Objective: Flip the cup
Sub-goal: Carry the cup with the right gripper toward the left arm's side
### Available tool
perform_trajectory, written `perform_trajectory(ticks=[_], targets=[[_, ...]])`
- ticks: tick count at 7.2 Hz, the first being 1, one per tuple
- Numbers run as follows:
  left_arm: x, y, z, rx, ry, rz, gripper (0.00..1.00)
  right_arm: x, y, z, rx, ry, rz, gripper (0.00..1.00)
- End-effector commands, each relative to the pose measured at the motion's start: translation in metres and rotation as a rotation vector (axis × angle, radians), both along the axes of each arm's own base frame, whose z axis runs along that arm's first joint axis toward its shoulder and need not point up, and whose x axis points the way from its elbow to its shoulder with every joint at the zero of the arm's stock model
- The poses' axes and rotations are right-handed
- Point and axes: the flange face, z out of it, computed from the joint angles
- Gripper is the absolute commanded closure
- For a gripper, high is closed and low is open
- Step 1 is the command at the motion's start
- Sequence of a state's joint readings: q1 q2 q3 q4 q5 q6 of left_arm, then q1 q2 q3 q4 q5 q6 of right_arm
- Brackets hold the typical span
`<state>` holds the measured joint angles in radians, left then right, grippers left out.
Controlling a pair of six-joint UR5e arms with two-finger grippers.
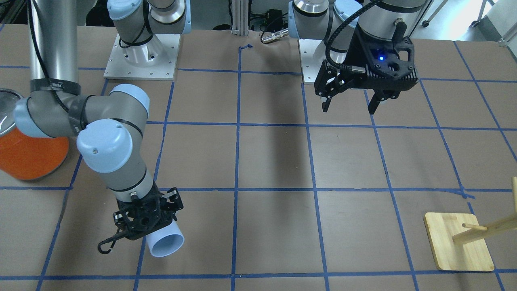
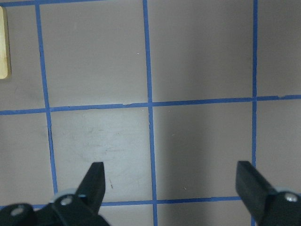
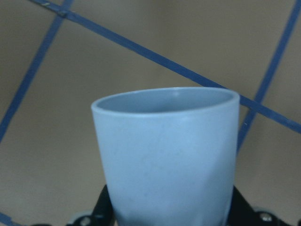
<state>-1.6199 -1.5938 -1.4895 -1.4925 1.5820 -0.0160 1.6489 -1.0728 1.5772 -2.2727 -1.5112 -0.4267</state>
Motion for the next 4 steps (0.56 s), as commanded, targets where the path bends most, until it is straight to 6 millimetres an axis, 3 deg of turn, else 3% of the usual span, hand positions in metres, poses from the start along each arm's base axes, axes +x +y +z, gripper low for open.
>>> perform_trajectory(ticks=[1,2,3,4], targets=[[0.000,0.000,0.000,0.000,-0.001,-0.001,0.00,0.070,0.017,-0.007,-0.060,0.015,0.328,0.67],[0.000,0.000,0.000,0.000,-0.001,-0.001,0.00,0.107,0.030,-0.008,-0.092,0.015,0.398,0.66],[0.000,0.000,0.000,0.000,-0.001,-0.001,0.00,0.129,0.038,-0.019,-0.092,0.019,0.455,0.67],[0.000,0.000,0.000,0.000,-0.004,-0.002,0.00,0.142,0.039,-0.040,-0.117,0.064,0.680,0.67]])
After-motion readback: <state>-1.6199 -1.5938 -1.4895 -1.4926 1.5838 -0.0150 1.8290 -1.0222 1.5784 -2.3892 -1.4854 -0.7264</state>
